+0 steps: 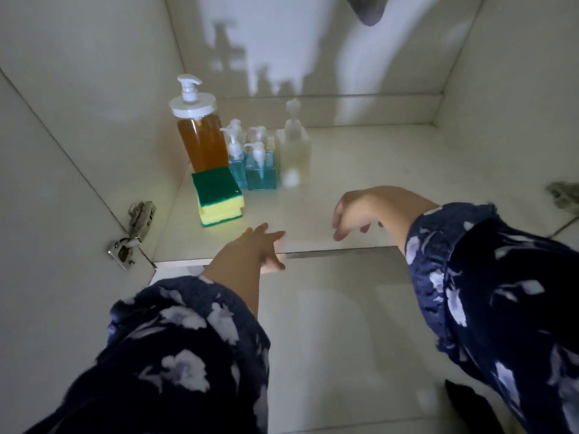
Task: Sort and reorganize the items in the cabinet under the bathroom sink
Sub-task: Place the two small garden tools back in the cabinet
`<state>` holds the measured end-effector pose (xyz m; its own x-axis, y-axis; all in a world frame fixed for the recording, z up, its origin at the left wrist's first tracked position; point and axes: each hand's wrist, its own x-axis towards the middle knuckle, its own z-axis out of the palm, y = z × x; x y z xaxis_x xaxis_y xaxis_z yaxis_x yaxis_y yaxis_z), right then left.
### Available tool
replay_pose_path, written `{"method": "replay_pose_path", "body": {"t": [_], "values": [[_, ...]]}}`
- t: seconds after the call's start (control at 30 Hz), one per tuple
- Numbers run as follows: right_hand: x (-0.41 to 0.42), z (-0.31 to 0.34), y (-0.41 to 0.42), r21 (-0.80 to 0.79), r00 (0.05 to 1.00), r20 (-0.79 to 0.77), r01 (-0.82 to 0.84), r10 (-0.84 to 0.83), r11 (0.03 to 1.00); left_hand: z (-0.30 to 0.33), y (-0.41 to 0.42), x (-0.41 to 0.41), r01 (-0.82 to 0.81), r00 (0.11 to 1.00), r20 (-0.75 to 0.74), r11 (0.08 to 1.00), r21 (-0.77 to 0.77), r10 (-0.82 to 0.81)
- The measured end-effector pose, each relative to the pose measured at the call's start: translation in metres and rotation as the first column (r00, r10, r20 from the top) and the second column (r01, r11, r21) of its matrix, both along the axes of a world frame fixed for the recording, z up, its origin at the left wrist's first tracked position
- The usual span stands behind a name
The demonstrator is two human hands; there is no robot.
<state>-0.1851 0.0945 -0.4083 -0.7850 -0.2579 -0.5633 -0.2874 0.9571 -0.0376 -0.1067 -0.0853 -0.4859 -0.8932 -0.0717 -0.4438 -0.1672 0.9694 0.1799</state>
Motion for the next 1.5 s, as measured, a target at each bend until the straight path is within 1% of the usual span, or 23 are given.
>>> {"method": "replay_pose_path", "body": {"t": [0.1,0.17,0.23,0.33,0.4,0.5,0.6,0.67,0.77,0.9,0.97,1.1,1.2,1.27,1.3,1.37,1.43,1.5], "values": [[0.034,0.007,0.036,-0.019,0.998,0.041,0.056,-0.055,0.998,0.016,0.033,0.023,0.089,0.990,-0.126,0.981,0.174,-0.067],[0.059,0.013,0.063,-0.075,0.988,0.065,0.145,-0.140,0.987,0.025,0.060,0.039,0.164,0.981,-0.144,0.959,0.231,-0.133],[0.087,0.023,0.093,-0.100,0.966,0.104,0.247,-0.237,0.964,0.030,0.088,0.052,0.228,0.971,-0.124,0.945,0.235,-0.204],[0.135,0.038,0.141,-0.160,0.920,0.110,0.389,-0.376,0.907,0.035,0.137,0.073,0.318,0.948,-0.092,0.909,0.269,-0.304],[0.168,0.046,0.173,-0.158,0.896,0.104,0.443,-0.431,0.883,0.038,0.174,0.089,0.388,0.920,-0.072,0.869,0.307,-0.385],[0.212,0.051,0.216,-0.139,0.850,0.137,0.525,-0.508,0.840,0.035,0.228,0.112,0.487,0.863,-0.047,0.803,0.343,-0.503],[0.245,0.050,0.255,-0.138,0.802,0.152,0.595,-0.577,0.792,0.025,0.278,0.129,0.520,0.833,-0.033,0.762,0.386,-0.552],[0.266,0.043,0.282,-0.150,0.747,0.180,0.664,-0.640,0.732,0.013,0.310,0.142,0.512,0.824,0.004,0.747,0.423,-0.567],[0.293,0.018,0.324,-0.145,0.691,0.218,0.721,-0.689,0.677,-0.016,0.356,0.162,0.465,0.825,0.080,0.753,0.466,-0.559],[0.314,-0.050,0.377,-0.200,0.647,0.236,0.763,-0.725,0.615,-0.069,0.396,0.175,0.374,0.866,0.123,0.790,0.486,-0.485],[0.319,-0.090,0.397,-0.260,0.627,0.228,0.777,-0.745,0.574,-0.095,0.408,0.172,0.360,0.888,0.099,0.812,0.460,-0.449],[0.303,-0.162,0.417,-0.386,0.621,0.175,0.757,-0.764,0.527,-0.131,0.425,0.154,0.329,0.937,-0.027,0.857,0.397,-0.347],[0.279,-0.198,0.422,-0.534,0.578,0.119,0.723,-0.808,0.439,-0.143,0.437,0.138,0.237,0.970,-0.059,0.870,0.432,-0.235],[0.263,-0.216,0.424,-0.586,0.547,0.092,0.705,-0.832,0.399,-0.154,0.446,0.128,0.199,0.979,-0.068,0.860,0.471,-0.190],[0.257,-0.225,0.424,-0.589,0.538,0.083,0.706,-0.839,0.394,-0.160,0.449,0.122,0.185,0.982,-0.067,0.859,0.477,-0.174],[0.246,-0.244,0.424,-0.549,0.542,0.065,0.721,-0.838,0.424,-0.171,0.453,0.113,0.162,0.986,-0.051,0.868,0.469,-0.157],[0.239,-0.260,0.423,-0.472,0.568,0.034,0.734,-0.822,0.488,-0.179,0.454,0.107,0.156,0.987,-0.038,0.874,0.460,-0.157],[0.233,-0.268,0.422,-0.405,0.597,-0.023,0.728,-0.802,0.554,-0.183,0.451,0.102,0.119,0.992,-0.018,0.852,0.509,-0.128]]}}
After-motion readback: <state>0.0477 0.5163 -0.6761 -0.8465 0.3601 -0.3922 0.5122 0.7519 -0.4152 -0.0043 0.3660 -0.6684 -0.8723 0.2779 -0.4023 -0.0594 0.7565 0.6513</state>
